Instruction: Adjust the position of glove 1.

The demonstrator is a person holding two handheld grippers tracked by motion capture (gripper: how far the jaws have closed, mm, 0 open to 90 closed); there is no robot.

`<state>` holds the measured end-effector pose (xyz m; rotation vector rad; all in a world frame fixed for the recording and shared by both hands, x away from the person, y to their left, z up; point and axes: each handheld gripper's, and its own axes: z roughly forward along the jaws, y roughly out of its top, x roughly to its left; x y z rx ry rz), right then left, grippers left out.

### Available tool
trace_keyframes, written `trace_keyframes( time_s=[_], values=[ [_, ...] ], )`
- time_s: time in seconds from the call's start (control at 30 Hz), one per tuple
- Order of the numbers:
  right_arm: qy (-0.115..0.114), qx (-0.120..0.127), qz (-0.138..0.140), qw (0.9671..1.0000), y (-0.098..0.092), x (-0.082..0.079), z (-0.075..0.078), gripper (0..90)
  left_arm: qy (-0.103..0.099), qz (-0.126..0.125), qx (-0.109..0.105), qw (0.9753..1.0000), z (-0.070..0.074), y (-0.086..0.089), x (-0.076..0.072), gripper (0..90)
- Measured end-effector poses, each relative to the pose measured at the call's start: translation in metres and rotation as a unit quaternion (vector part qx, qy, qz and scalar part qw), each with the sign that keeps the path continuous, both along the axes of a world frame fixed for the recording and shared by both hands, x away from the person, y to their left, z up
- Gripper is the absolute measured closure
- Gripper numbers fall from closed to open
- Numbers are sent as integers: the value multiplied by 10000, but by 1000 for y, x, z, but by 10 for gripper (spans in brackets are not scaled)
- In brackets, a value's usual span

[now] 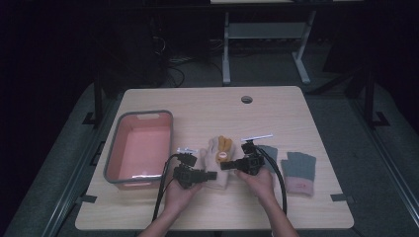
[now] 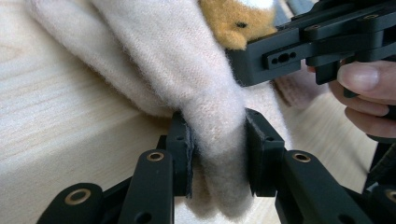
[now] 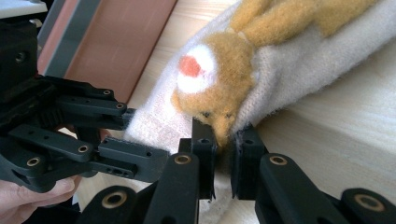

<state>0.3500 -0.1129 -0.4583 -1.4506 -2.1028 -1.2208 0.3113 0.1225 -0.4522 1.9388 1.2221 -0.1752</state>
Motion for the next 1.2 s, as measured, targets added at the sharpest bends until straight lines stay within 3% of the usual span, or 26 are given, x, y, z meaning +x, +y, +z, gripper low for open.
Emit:
trace_keyframes(
  time_s=[0.53,0.67,1.2],
  values=[
    [-146,216,-21,9997,-5,-3,21,821,-211,-110,-87,9997,25,2,0,669],
    [-196,164,4,9997,-5,-2,26,821,-235,-118,-138,9996,29,3,1,669],
    [-401,243,109,9988,6,7,60,822,-384,-27,-287,9988,57,18,7,670]
  ],
)
